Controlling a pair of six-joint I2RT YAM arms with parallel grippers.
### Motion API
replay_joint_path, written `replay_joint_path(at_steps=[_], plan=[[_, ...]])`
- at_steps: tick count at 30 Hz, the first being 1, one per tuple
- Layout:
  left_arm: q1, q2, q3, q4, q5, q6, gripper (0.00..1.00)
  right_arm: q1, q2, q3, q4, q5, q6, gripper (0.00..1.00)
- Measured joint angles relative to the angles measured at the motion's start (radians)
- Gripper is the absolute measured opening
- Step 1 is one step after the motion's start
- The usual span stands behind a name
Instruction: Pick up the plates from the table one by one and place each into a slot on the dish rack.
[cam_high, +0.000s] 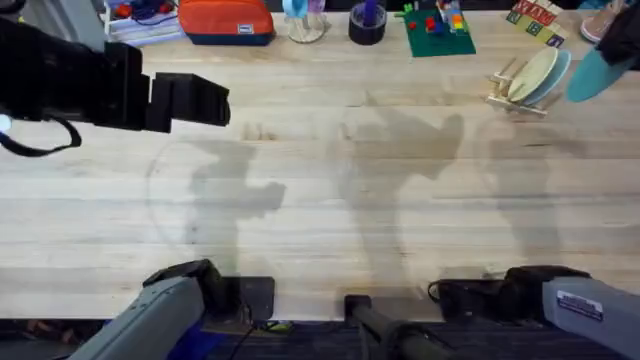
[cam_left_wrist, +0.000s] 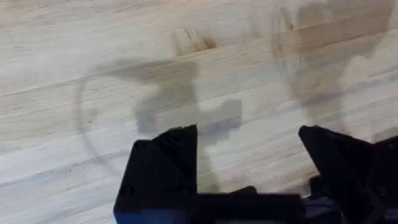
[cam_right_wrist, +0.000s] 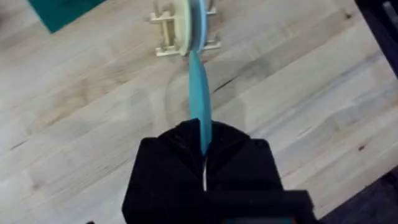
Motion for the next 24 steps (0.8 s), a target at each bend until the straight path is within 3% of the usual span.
replay_joint_path(at_steps=[13,24], plan=[[0.0,0.0,0.0,0.0,0.0,0.0,0.994,-0.175,0.005,0.0,0.024,-0.067,-0.052,0.029],[0.0,0.0,0.0,0.0,0.0,0.0,0.994,-0.239,0.152,0.0,0.124,-0.079,-0.096,0.029]])
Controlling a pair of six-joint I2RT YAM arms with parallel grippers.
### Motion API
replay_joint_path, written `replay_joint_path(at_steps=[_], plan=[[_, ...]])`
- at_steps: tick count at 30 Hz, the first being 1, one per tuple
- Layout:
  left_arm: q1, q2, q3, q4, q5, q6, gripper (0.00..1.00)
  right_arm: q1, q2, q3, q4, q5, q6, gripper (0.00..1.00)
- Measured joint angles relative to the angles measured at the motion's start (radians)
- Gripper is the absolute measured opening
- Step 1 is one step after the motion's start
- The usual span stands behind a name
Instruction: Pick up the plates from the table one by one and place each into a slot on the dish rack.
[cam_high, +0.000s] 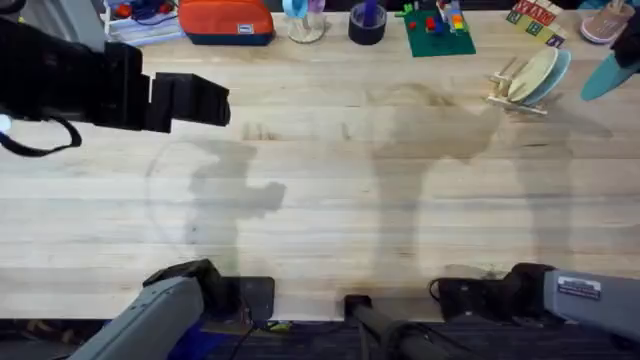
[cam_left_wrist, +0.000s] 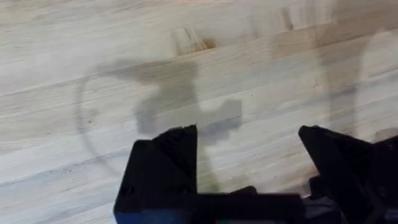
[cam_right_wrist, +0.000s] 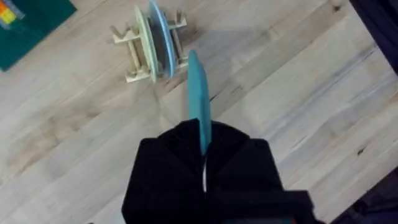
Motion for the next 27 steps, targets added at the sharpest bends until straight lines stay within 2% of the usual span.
replay_joint_path(at_steps=[8,20,27], plan=[[0.0,0.0,0.0,0.0,0.0,0.0,0.993,-0.031,0.062,0.0,0.058,-0.001,-0.007,0.029],[0.0,0.0,0.0,0.0,0.0,0.0,0.993,-0.077,0.081,0.0,0.131,-0.004,-0.044,0.029],[0.0,0.0,0.0,0.0,0.0,0.0,0.993,-0.08,0.149,0.0,0.176,-0.004,-0.058,0.029]])
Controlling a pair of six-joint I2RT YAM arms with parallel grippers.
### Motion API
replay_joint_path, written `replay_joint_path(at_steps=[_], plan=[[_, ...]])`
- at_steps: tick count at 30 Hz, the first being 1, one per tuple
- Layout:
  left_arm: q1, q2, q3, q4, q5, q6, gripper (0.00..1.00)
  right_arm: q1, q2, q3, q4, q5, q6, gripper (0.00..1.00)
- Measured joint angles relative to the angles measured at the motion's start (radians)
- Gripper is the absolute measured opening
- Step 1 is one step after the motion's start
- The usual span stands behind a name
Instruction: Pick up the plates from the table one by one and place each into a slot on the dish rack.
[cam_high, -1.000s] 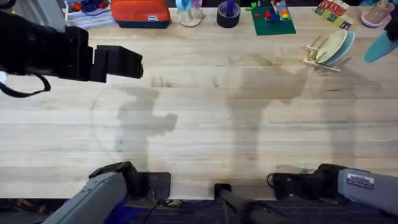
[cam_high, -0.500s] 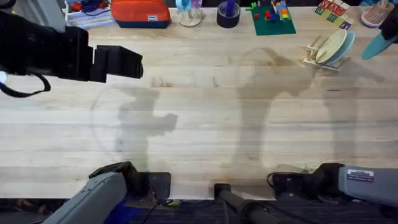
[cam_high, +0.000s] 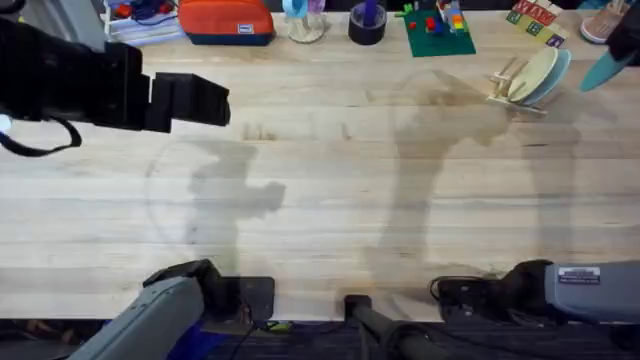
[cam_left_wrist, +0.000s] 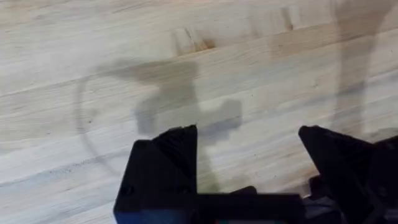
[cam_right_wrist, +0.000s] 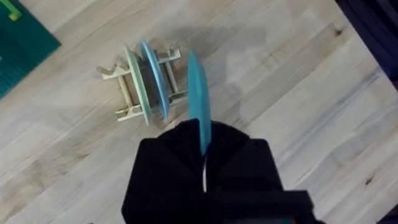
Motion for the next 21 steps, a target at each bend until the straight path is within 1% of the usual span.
replay_joint_path(at_steps=[9,21], plan=[[0.0,0.0,0.0,0.0,0.0,0.0,0.993,0.0,0.083,0.0,0.067,0.0,-0.021,0.029],[0.0,0.0,0.0,0.0,0.0,0.0,0.993,0.0,0.14,0.0,0.132,0.0,-0.046,0.029]])
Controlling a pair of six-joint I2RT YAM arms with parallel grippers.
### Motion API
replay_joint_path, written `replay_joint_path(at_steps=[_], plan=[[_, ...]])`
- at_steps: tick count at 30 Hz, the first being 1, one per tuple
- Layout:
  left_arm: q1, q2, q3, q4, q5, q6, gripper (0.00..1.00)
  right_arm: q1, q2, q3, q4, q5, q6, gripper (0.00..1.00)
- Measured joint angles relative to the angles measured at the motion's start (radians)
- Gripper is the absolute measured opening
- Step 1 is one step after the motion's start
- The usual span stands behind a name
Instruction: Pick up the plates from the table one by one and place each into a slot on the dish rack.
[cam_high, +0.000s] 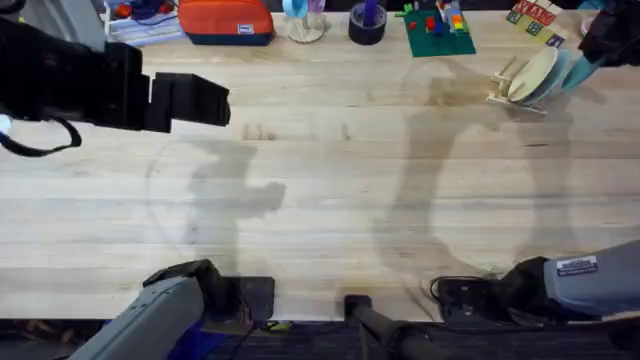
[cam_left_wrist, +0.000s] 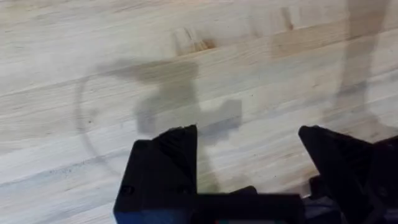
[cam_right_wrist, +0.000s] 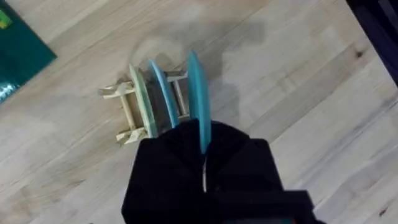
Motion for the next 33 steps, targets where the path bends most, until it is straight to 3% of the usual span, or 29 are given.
replay_joint_path(at_steps=[33], plan=[[0.0,0.0,0.0,0.0,0.0,0.0,0.994,-0.04,0.002,0.0,0.058,-0.072,-0.03,0.029]])
